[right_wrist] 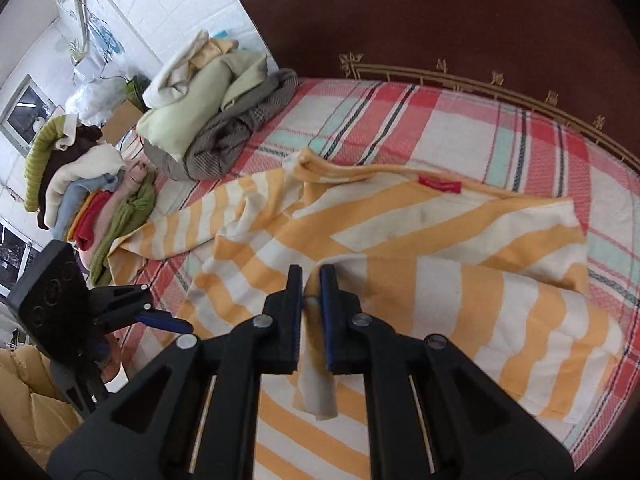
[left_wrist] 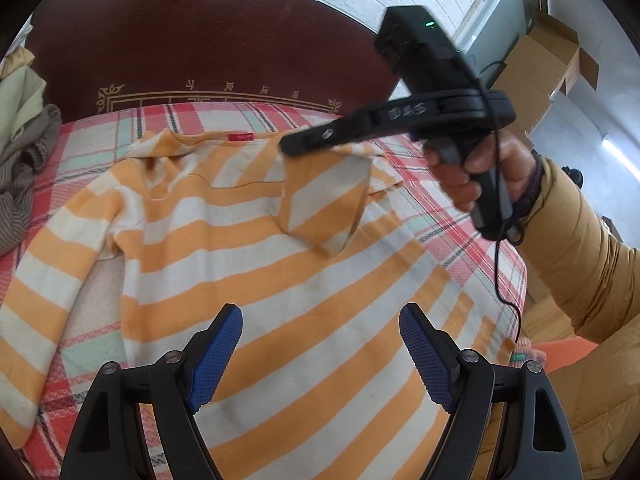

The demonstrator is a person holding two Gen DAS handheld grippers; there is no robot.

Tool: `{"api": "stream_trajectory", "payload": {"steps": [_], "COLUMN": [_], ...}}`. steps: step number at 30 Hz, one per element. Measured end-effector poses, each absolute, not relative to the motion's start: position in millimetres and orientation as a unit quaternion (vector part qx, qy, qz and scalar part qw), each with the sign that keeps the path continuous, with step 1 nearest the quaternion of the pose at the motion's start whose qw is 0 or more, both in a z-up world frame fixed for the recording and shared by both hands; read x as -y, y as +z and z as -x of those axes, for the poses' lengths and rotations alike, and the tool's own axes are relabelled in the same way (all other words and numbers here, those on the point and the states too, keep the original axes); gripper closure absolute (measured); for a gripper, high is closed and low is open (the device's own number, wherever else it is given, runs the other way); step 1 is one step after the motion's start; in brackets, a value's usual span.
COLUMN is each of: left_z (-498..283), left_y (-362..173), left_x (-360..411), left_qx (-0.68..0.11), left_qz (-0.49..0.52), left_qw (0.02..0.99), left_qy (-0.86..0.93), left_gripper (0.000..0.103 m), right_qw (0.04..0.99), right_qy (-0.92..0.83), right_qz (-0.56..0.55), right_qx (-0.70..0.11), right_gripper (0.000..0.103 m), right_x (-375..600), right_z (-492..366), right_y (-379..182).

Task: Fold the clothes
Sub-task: 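Grasp the sleeve cuff with the right tool and fold it across the shirt body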

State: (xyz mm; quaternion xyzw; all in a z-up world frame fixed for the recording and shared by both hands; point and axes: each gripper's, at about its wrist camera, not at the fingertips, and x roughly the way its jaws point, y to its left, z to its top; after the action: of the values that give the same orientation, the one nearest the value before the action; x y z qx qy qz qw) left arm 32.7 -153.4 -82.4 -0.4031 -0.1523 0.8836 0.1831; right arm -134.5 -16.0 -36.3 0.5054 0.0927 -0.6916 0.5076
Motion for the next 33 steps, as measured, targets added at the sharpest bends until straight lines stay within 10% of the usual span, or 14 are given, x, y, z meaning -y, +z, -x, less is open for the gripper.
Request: {"api": "stream_trajectory", "payload": {"steps": [7, 11, 20, 21, 24, 33], "left_z": [-27.7, -25.5, -26.3, -26.0, -25.8, -33.9], "left_y": [-87.7, -91.7, -96.4, -96.9, -97.4, -89.3], "left_x": [156.1, 157.9, 160.9, 160.9, 160.8, 170.5], "left_qx": [0.154, 0.159, 0.170, 0.170, 0.170, 0.181], "left_qz": [0.404, 0.405, 0.402, 0.403, 0.403, 0.386], "left_qw": [0.185, 0.188, 0.190, 0.189, 0.186, 0.180], "left_qy": [0.882, 0.880, 0.880, 0.879, 0.880, 0.886], "left_gripper": [0.020, 0.020, 0.020, 0.020, 0.020, 0.020], "right_qw": [0.484, 0.498, 0.488, 0.482, 0.464, 0.491], "right_qy": [-0.707, -0.727, -0.743, -0.747, -0.757, -0.750], "right_qz": [-0.511, -0.471, -0.454, -0.451, -0.444, -0.409], "right_qx": [-0.066, -0.020, -0.065, -0.080, -0.119, -0.171], "right_gripper": [0.089, 0.021, 0.022, 0.025, 0.084, 0.089], "right_x": [12.0, -16.6, -41.5, -40.8, -33.6, 21.4], "right_z": [137.7, 133.3, 86.3, 80.8, 75.3, 82.9], "right_y": [-50.4, -32.4, -56.6, -61.6, -68.9, -29.6]}}
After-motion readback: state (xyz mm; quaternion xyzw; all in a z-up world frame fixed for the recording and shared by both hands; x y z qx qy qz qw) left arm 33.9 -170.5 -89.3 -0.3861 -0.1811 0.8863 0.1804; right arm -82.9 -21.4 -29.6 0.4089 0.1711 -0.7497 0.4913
